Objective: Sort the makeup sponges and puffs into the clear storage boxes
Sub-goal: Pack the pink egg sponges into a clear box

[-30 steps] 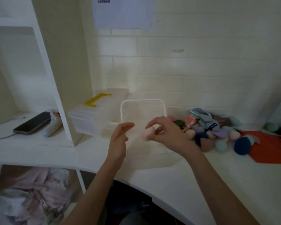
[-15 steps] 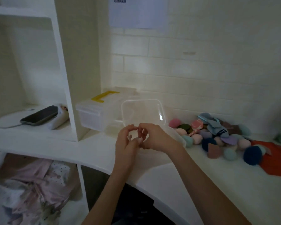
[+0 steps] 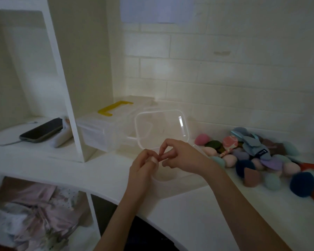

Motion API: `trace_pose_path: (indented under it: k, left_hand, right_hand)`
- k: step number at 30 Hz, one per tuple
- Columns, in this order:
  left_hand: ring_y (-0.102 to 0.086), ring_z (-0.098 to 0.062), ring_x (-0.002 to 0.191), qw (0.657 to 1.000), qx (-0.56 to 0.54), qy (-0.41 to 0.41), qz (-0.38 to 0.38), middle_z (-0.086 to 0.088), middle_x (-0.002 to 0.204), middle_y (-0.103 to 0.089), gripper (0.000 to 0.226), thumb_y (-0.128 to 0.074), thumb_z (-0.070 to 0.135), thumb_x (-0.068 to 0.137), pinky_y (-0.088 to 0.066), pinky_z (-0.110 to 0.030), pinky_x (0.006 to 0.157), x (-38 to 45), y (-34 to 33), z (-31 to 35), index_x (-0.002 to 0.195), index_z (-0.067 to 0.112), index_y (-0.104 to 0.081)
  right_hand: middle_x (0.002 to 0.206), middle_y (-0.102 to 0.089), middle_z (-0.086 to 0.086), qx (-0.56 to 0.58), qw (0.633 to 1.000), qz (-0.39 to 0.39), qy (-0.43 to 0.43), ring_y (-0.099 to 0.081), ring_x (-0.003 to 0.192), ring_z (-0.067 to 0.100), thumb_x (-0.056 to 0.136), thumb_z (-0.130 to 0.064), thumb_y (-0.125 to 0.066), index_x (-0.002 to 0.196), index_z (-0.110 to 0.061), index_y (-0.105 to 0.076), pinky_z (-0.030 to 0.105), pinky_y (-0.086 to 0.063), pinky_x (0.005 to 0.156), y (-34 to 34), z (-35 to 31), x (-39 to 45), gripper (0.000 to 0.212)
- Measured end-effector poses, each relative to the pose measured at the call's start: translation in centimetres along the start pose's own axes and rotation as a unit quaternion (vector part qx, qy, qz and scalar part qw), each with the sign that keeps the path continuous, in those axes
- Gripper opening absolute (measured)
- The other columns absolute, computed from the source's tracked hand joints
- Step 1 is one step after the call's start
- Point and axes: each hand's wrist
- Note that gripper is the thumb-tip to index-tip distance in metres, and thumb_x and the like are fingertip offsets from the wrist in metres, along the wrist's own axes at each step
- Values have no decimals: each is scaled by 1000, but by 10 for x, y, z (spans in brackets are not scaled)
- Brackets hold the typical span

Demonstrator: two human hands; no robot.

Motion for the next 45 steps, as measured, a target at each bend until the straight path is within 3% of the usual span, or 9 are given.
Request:
trace_pose_path:
  k: [9, 13, 15, 22, 29, 33, 37, 41, 45]
  left_hand:
    - [-55, -10, 64, 950, 268, 112, -116, 0, 75, -64, 22, -65, 0, 73, -44, -19, 53, 36, 9, 39, 72, 22, -66]
    - [-57, -15, 63, 972, 209, 104, -35, 1, 67, -64, 25, -62, -1, 73, -44, -20, 55, 28, 9, 29, 69, 22, -69]
    - [-60, -16, 62, 984, 139, 112, -26, -5, 70, -65, 26, -60, -5, 75, -46, -20, 58, 26, 10, 26, 76, 18, -72]
    - [-52, -13, 51, 997, -46, 49, 25, -9, 60, -54, 22, -49, -7, 72, -40, -17, 48, 14, -4, 7, 73, 10, -63]
    - [-50, -15, 51, 999, -31, 22, 26, -13, 62, -52, 21, -43, -7, 74, -39, -17, 48, 17, -6, 3, 70, 6, -60]
    - [-50, -18, 62, 999, 9, -6, 47, -4, 58, -53, 17, -43, 12, 61, -35, -28, 60, 21, -6, -6, 60, 12, -60]
    - [-48, -14, 62, 998, 37, -20, 54, -2, 58, -54, 17, -42, 15, 61, -35, -28, 59, 20, -6, -7, 60, 13, -59]
    - [-46, -6, 61, 996, 70, -41, 42, 3, 62, -55, 21, -40, 18, 64, -34, -14, 53, 19, -4, -6, 66, 9, -59]
    - [-47, -6, 60, 996, 65, -38, 41, 1, 62, -56, 22, -40, 19, 65, -35, -15, 53, 20, -4, -8, 67, 8, -59]
  right_hand:
    - [93, -72, 0, -52, 997, -60, -6, -70, 87, 18, 92, -5, -54, 101, -13, -55, 31, -53, 72, 10, -3, -6, 12]
    - [80, -68, 6, 76, 973, 216, 27, -63, 58, 12, 89, 1, -53, 83, -19, -57, 27, -50, 49, 52, 5, -14, 21]
    - [92, -65, 9, -2, 939, 343, 2, -59, 71, 17, 91, -5, -50, 93, -22, -59, 31, -51, 61, 75, 28, -18, 20]
    - [123, -56, 13, -340, 898, 166, -223, -45, 118, 33, 92, -48, -41, 114, -22, -61, 48, -31, 105, 68, 93, -10, 40]
    - [98, -59, 3, 69, 942, 324, -57, -60, 82, 22, 82, -19, -66, 102, -23, -49, 44, -56, 67, 82, 45, -27, 27]
    - [111, -64, 17, 138, 974, 169, 68, -59, 92, 22, 80, 9, -62, 96, -17, -47, 33, -48, 73, 88, -8, -31, 34]
    - [102, -64, -1, -46, 993, -106, 38, -59, 83, 13, 73, 5, -74, 96, -20, -58, 24, -49, 75, 48, -14, -19, 38]
    - [101, -66, -3, -112, 982, -154, -5, -63, 86, 16, 72, -1, -75, 90, -32, -59, 38, -52, 85, 29, -6, -10, 39]
    - [104, -70, 0, -106, 983, -144, -29, -61, 81, 15, 74, -2, -72, 96, -22, -55, 27, -49, 71, 21, -5, -11, 35]
Point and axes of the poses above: each hand's wrist, its own x-axis towards the middle knuckle, its own y-axis out of the back of the hand, z = x × y
